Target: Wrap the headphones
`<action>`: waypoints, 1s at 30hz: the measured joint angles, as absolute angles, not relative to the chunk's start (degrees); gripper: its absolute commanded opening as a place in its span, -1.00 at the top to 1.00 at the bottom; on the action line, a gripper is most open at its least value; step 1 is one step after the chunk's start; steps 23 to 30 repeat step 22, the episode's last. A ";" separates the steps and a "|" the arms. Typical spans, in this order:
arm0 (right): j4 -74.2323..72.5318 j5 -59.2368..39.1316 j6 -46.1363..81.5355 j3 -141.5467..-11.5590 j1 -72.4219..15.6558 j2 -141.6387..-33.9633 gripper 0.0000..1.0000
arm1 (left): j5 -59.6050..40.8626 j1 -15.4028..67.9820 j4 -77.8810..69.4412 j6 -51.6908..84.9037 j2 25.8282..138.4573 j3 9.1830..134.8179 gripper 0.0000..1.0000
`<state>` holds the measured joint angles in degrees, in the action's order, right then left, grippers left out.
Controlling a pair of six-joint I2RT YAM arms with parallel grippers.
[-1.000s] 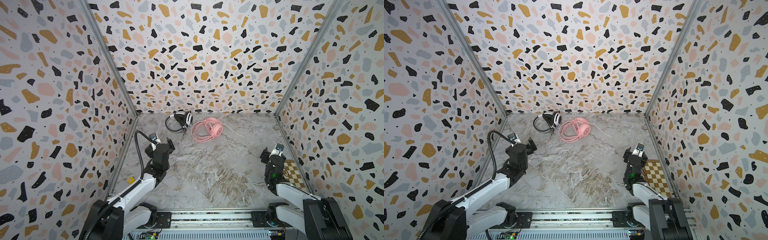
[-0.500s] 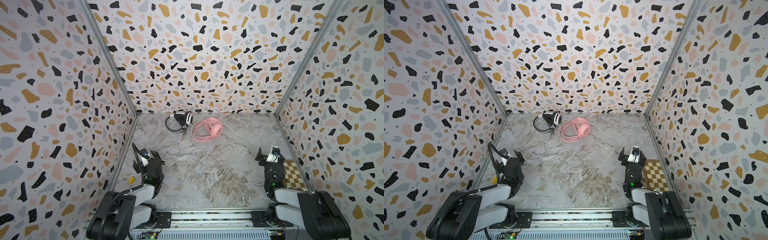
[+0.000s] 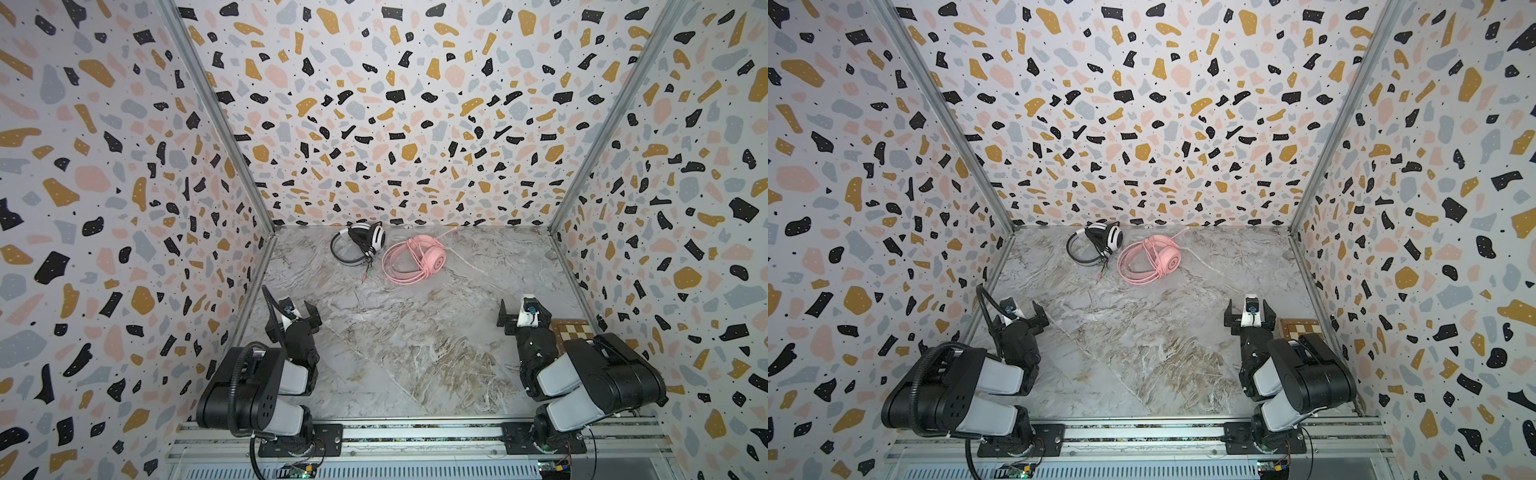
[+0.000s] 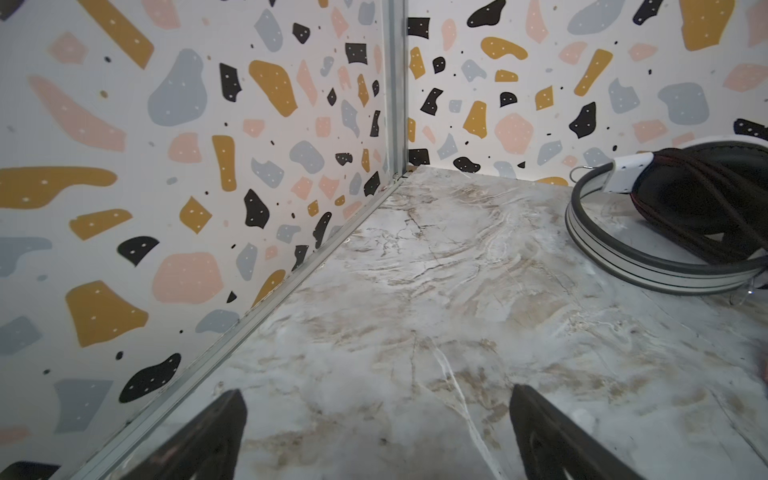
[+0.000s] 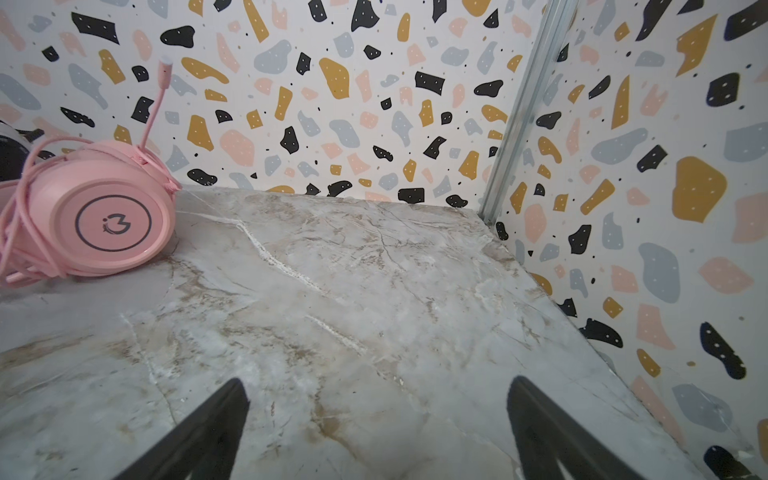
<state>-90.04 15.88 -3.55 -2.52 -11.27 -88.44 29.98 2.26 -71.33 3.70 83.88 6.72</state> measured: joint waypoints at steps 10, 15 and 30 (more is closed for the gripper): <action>-87.18 14.33 -3.53 -5.54 -10.00 -88.38 -0.98 | 28.64 2.26 -68.53 3.38 84.07 11.27 -1.00; -84.75 12.60 -3.29 -6.72 -9.02 -88.31 -0.98 | 28.51 2.26 -67.81 3.36 84.07 11.27 -1.00; -80.84 9.50 -2.66 -8.51 -7.57 -88.29 -0.98 | 28.49 2.26 -67.37 3.36 84.07 11.27 -1.00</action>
